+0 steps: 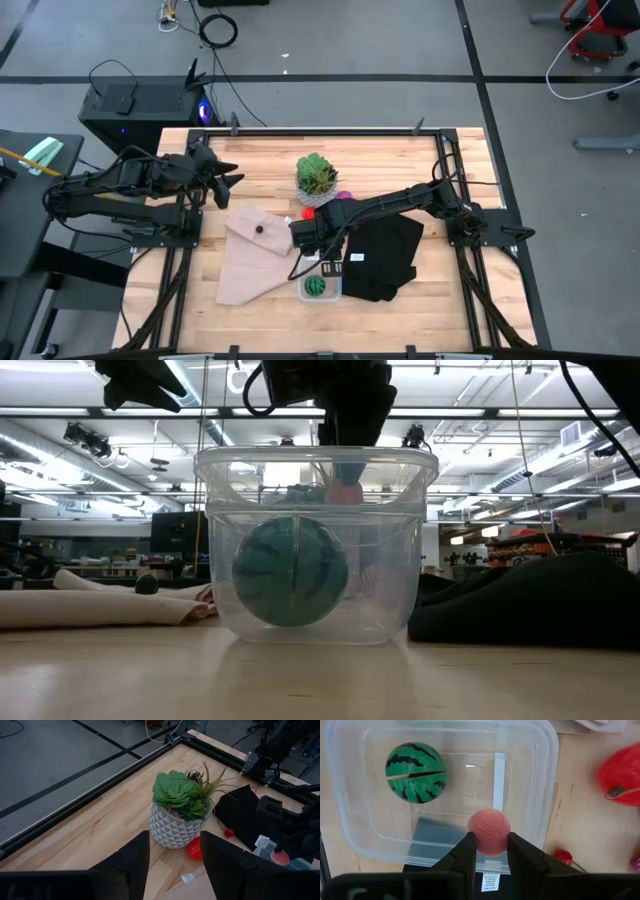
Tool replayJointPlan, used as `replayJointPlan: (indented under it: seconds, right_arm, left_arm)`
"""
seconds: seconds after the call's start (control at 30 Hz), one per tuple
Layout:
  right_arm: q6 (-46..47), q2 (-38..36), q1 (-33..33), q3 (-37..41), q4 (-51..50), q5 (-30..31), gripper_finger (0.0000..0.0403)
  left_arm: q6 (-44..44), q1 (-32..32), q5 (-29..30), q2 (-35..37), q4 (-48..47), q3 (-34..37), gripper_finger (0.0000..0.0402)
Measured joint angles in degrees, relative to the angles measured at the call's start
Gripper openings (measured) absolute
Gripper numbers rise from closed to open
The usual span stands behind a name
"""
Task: Pick and placing Produce into tupperware
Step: Put the pink peach into the transparent container, then put the blueberry into the transparent container
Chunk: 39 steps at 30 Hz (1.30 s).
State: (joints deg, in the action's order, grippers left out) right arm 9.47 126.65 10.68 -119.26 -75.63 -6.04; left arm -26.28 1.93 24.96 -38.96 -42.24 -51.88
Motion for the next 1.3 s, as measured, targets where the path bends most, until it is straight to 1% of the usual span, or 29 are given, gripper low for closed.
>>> replayJointPlan:
  seconds: [0.37, 0.83, 1.1, 1.3]
  right_arm:
    - [0.9, 0.0, 0.0, 0.0, 0.0, 0.0, 0.0134]
    - [0.9, -0.1, 0.0, 0.0, 0.0, 0.0, 0.0141]
    - [0.6, -0.1, 0.0, 0.0, 0.0, -0.7, 0.0171]
    - [0.6, -0.1, 0.0, 0.0, 0.0, -0.7, 0.0179]
  left_arm:
    - [0.0, 0.0, 0.0, 0.0, 0.0, 0.0, 0.0181]
    - [0.0, 0.0, 0.0, 0.0, 0.0, 0.0, 0.0186]
    - [0.0, 0.0, 0.0, 0.0, 0.0, 0.0, 0.019]
    - [0.0, 0.0, 0.0, 0.0, 0.0, 0.0, 0.019]
